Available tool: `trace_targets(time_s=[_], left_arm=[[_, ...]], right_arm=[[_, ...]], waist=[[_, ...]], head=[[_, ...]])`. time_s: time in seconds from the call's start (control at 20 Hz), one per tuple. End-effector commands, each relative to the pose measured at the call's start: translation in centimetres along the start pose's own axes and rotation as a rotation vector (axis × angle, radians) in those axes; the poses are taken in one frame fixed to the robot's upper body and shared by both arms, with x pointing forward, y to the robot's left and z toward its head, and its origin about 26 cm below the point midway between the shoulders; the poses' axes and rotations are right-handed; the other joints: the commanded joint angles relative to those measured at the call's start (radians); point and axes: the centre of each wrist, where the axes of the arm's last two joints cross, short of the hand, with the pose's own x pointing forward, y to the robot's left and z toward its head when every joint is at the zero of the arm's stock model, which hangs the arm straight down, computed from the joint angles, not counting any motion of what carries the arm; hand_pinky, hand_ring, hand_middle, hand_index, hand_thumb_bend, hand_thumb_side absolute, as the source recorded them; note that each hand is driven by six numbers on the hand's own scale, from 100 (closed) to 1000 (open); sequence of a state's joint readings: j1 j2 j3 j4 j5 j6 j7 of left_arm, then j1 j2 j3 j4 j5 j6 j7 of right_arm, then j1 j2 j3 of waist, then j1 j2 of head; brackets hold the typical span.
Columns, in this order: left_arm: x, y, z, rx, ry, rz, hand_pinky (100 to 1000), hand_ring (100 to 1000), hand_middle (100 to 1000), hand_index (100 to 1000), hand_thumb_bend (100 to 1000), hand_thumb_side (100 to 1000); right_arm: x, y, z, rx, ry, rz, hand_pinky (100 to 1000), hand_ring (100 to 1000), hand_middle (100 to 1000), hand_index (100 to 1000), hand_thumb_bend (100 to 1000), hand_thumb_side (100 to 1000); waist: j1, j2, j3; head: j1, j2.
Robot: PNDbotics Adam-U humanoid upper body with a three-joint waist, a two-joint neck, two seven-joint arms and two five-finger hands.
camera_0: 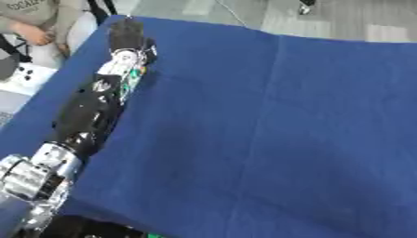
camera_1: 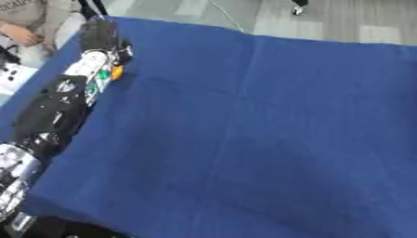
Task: Pick up the objects with one hand, pass them to the other hand, and then place them into the box on the other side of the table.
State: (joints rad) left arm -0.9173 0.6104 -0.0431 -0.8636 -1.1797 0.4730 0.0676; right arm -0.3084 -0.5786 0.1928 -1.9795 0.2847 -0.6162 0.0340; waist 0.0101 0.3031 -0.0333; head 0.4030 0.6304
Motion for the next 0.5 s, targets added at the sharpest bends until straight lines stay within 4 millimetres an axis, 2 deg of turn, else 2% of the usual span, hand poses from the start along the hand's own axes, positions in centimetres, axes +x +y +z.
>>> trace_targets(time_s=[0.05,0.1,0.15,0.25,0.3,0.35,0.4,0.5], left_arm=[[-1.5,2.1,-1.0,0.005,0.011,-0.012,571,338,113,343,100,308],[-1.6,2.1,-1.0,-0.007,0.016,-0.012,628,424,278,495,100,272],[-1.8,2.0,-1.0,-0.023,0.020,-0.011,682,501,399,626,100,237],[-2.1,1.4,-1.0,-0.117,0.017,-0.009,761,657,593,793,100,219],[-2.3,1.1,-1.0,-0.189,0.010,-0.010,828,794,760,891,100,229],[-2.6,0.9,-1.0,-0.274,0.000,-0.017,839,817,791,912,124,235],[-2.9,0.9,-1.1,-0.334,-0.002,-0.032,857,855,839,941,210,251],[-3.4,1.3,-1.2,-0.398,0.008,-0.057,869,878,872,961,251,281]], right_arm=[[0.3,-0.8,-0.3,0.009,-0.021,0.020,946,982,843,935,100,470],[0.3,-0.8,-0.3,0.009,-0.020,0.020,946,982,843,935,100,470],[0.3,-0.8,-0.3,0.009,-0.020,0.020,946,982,843,935,100,470],[0.3,-0.8,-0.2,0.010,-0.018,0.019,946,982,843,935,100,470],[0.3,-0.8,-0.2,0.010,-0.018,0.019,946,982,843,935,100,470],[0.3,-0.8,-0.2,0.011,-0.017,0.019,946,982,843,935,100,470],[0.3,-0.8,-0.2,0.012,-0.016,0.019,946,982,843,935,100,470],[0.3,-0.8,-0.1,0.013,-0.013,0.020,946,982,843,935,100,470]], waist=[[0.002,-0.031,0.002],[0.002,-0.032,0.003],[0.002,-0.033,0.003],[0.003,-0.035,0.004],[0.003,-0.035,0.004],[0.004,-0.036,0.005],[0.004,-0.037,0.006],[0.005,-0.039,0.008]], head=[[-0.002,-0.004],[-0.002,-0.004],[-0.002,-0.004],[-0.002,-0.003],[-0.002,-0.003],[-0.002,-0.002],[-0.002,-0.001],[-0.003,-0.001]])
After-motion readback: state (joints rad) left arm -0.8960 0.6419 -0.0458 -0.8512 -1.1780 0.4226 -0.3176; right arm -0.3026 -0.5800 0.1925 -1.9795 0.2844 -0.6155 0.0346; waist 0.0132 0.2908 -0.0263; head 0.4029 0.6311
